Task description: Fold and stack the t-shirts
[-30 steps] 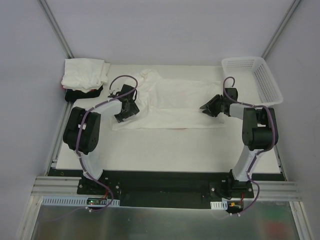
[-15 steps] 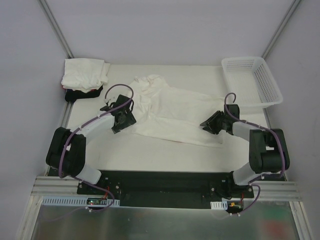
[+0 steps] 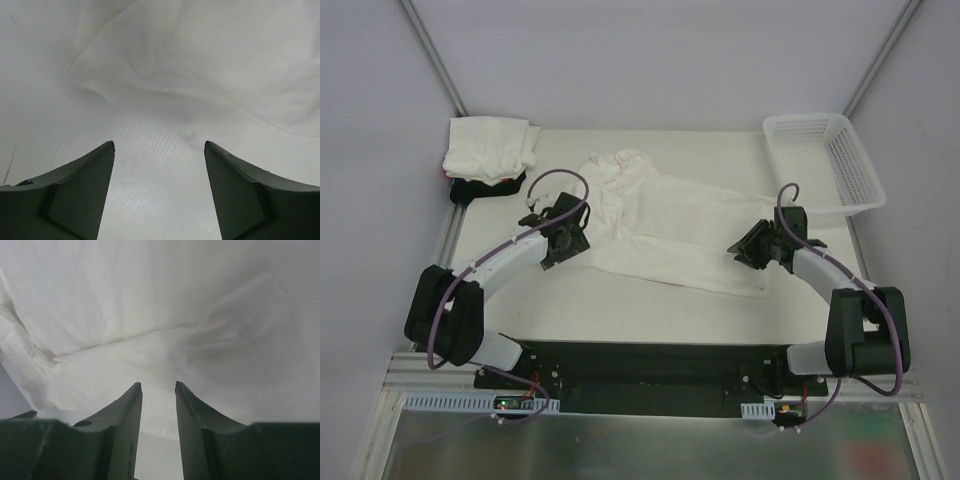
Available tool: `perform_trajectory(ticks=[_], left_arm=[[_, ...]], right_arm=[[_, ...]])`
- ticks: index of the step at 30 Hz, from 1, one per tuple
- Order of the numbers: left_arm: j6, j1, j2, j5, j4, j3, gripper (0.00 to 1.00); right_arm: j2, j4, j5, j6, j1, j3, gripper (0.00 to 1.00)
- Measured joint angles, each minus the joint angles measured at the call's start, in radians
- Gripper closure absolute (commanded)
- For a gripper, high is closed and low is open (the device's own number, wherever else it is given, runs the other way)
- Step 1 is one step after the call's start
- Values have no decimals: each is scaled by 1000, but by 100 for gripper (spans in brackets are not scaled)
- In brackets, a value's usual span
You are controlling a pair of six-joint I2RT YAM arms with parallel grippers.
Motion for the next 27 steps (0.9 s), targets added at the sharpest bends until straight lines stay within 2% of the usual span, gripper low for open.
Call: perform_trajectory(ticks=[5, 9, 18, 27], left_arm=[[45, 0, 150, -26, 31, 161, 28], [118, 0, 213, -21, 122, 219, 28], [235, 42, 340, 116, 388, 206, 29], [248, 64, 411, 229, 512, 192, 30]], right_arm=[[162, -21, 3, -36, 23, 237, 64], [291, -7, 1, -54, 39, 396, 64], [586, -3, -29, -57, 49, 633, 64], [686, 5, -84, -54, 41, 850, 64]])
